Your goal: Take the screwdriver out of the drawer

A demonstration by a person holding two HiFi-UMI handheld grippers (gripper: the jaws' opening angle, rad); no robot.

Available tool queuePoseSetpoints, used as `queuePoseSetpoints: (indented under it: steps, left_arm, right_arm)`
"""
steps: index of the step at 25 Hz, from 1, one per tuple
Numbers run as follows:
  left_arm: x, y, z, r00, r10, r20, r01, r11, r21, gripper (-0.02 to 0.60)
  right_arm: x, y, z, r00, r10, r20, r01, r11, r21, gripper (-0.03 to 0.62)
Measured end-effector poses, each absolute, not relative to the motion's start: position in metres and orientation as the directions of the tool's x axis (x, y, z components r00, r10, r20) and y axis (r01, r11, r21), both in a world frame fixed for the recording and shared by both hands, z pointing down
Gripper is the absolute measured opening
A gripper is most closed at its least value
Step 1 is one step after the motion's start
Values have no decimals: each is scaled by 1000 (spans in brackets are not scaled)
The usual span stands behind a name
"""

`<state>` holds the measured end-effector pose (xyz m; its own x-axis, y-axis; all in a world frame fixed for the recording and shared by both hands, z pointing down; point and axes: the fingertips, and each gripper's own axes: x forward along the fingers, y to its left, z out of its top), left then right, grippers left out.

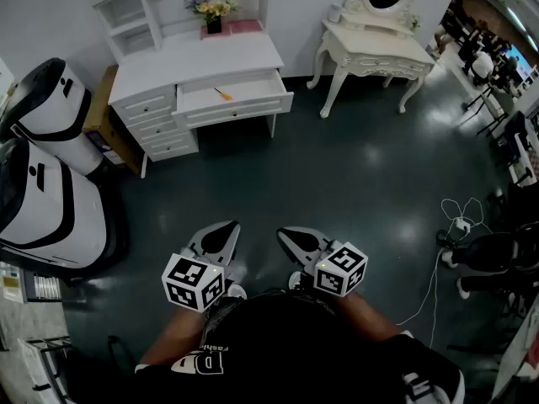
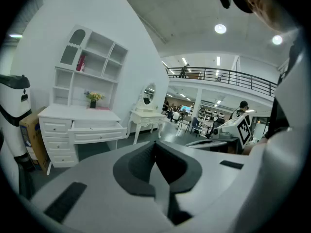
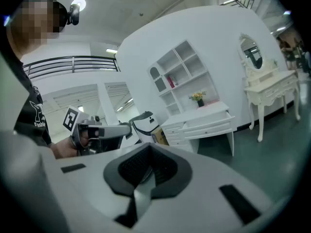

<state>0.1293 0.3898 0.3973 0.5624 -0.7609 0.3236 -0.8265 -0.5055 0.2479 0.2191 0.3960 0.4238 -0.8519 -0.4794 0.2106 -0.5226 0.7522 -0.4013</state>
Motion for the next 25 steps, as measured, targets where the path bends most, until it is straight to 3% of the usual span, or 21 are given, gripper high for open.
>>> queuePoseSetpoints:
  steps: [13,19,25]
  left_arm:
    - [123,393,401,562,-761,323,-826,-504,252,14]
    - [123,391,403,568,-753,330,-822,-505,262,14]
    - [118,394,406,580,-744,331,-814,-515,269,14]
  right_arm:
    - [213,401,425,-852,-478,213,-523,752,-401,6]
    - [205,403,413,-873,-461,157,-482,773,-412,9]
    - [195,405,414,-865,-463,193,-502,784,-366,9]
